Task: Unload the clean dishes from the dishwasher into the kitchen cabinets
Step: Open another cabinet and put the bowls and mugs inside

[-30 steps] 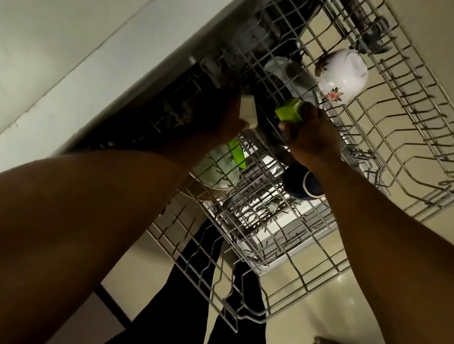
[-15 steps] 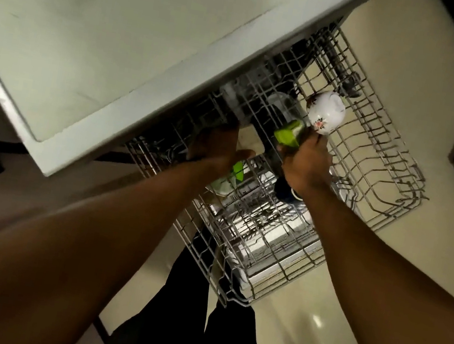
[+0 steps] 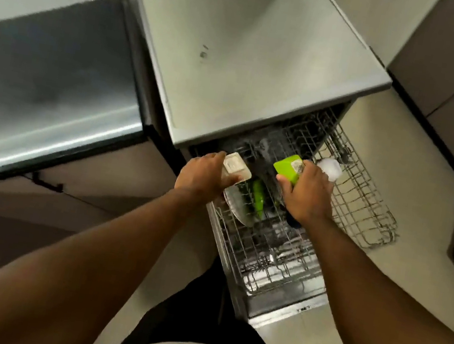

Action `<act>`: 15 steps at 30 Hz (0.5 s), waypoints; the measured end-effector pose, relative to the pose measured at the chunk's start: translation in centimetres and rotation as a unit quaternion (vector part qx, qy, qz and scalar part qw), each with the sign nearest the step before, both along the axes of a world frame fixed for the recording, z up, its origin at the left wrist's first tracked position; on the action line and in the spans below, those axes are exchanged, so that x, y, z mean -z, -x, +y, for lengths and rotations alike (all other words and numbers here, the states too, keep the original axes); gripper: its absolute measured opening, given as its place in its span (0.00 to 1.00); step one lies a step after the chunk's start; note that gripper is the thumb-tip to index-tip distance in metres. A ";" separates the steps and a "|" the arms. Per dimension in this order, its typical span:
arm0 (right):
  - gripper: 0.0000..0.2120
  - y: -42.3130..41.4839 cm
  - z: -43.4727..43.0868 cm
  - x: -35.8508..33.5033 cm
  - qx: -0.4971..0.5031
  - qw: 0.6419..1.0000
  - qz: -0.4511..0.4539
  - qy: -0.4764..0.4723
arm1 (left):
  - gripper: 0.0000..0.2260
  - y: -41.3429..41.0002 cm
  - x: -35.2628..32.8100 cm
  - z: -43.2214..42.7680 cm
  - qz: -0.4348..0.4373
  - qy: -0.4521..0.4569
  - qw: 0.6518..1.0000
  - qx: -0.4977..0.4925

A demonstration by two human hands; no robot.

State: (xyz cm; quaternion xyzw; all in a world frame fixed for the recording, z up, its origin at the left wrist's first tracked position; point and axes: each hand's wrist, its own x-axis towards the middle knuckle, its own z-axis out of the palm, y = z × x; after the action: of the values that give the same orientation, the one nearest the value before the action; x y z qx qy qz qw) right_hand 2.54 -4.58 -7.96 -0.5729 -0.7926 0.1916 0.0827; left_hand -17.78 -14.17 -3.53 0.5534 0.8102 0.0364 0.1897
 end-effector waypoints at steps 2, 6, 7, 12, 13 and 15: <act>0.31 0.8 -1.4 -2.4 -0.053 0.998 -0.013 -0.036 | 0.25 0.4 -2.6 -2.1 0.014 -0.025 0.999 -0.022; 0.31 2.9 -3.6 -6.3 -0.183 0.976 -0.056 -0.106 | 0.27 2.1 -7.2 -6.2 0.039 -0.077 0.994 -0.069; 0.31 3.8 -4.2 -7.3 -0.209 0.969 -0.050 -0.118 | 0.27 2.7 -8.3 -7.5 0.045 -0.089 0.992 -0.079; 0.32 9.7 -7.1 -12.7 -0.303 0.937 -0.003 -0.174 | 0.25 7.2 -13.3 -13.8 0.084 -0.128 0.978 -0.141; 0.34 11.2 -7.7 -13.8 -0.317 0.929 0.005 -0.189 | 0.23 8.2 -14.5 -15.2 0.098 -0.138 0.973 -0.158; 0.38 14.0 -9.1 -16.2 -0.335 0.918 0.023 -0.210 | 0.21 10.2 -16.9 -18.2 0.123 -0.155 0.962 -0.190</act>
State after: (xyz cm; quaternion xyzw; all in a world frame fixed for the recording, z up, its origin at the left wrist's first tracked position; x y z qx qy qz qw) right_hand -11.48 -13.65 8.19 -0.2385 -0.9582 0.0501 0.1499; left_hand -27.97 -32.39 13.34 0.4125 0.9018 0.1283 -0.0098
